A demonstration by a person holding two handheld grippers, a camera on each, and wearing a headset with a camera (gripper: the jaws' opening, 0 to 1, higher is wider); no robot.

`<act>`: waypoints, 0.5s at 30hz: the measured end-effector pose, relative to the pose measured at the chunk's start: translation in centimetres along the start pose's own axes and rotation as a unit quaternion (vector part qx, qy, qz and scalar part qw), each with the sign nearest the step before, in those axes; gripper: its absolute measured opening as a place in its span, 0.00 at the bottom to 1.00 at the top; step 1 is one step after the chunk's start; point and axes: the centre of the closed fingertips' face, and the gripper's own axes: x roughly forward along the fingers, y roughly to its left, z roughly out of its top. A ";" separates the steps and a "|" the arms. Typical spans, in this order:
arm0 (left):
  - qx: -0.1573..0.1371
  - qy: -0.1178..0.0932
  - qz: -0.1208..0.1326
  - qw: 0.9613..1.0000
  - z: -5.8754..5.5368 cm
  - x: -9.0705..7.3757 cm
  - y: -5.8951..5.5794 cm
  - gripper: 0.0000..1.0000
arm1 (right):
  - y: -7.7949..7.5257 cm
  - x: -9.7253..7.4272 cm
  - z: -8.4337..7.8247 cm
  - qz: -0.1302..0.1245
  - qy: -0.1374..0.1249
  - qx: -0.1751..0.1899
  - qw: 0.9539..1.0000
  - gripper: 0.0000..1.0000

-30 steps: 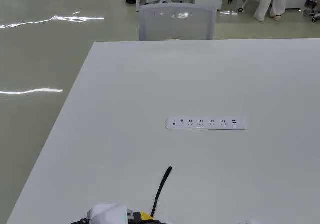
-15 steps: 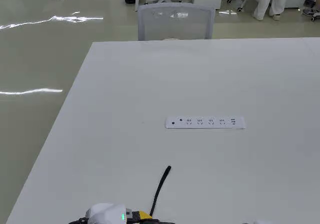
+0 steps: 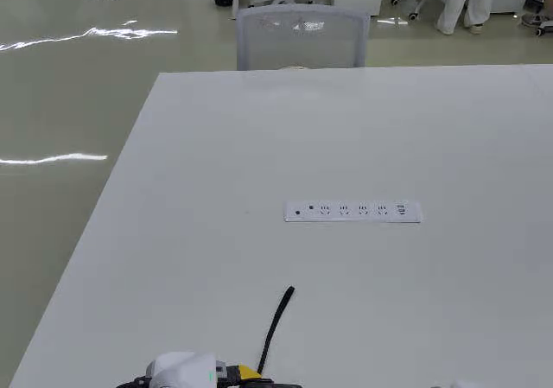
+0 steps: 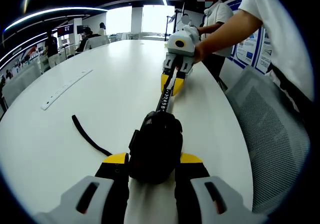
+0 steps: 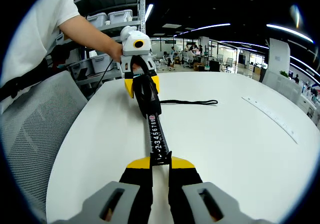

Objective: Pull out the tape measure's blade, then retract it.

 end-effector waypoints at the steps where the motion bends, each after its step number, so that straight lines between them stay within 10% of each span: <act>1: 0.001 0.000 0.000 1.000 0.0 0.0 0.0 0.31 | 0.0 -0.2 0.0 0.000 -0.001 0.001 1.000 0.08; 15: 0.001 0.000 0.001 1.000 0.0 0.0 0.0 0.31 | -0.2 -1.3 -0.5 -0.004 0.002 0.005 1.000 0.08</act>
